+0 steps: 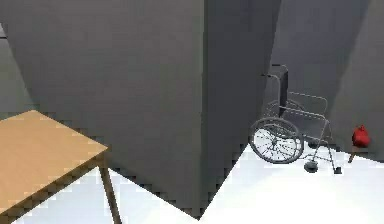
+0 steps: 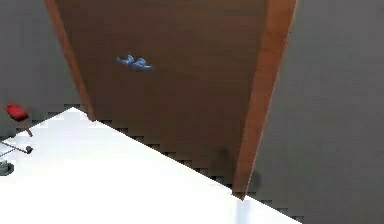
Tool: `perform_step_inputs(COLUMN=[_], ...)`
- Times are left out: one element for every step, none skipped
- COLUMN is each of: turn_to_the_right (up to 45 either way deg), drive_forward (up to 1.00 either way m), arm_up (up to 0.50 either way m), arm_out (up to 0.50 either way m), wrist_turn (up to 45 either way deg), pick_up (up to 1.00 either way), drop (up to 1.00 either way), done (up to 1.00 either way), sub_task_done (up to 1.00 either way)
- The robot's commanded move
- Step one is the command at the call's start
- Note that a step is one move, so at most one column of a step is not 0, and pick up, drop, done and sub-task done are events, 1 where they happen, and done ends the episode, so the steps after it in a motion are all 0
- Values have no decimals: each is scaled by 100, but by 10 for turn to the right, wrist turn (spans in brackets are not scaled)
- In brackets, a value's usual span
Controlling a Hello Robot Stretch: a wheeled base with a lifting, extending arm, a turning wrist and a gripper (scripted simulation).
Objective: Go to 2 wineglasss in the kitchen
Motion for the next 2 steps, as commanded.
perform_step_inputs(turn_to_the_right=[-270, 0], drive_forward=[0, 45], arm_up=[0, 0], arm_out=[0, 0], wrist_turn=[0, 0], pick_up=[0, 0], drop=[0, 0], done=[0, 0], sub_task_done=[0, 0])
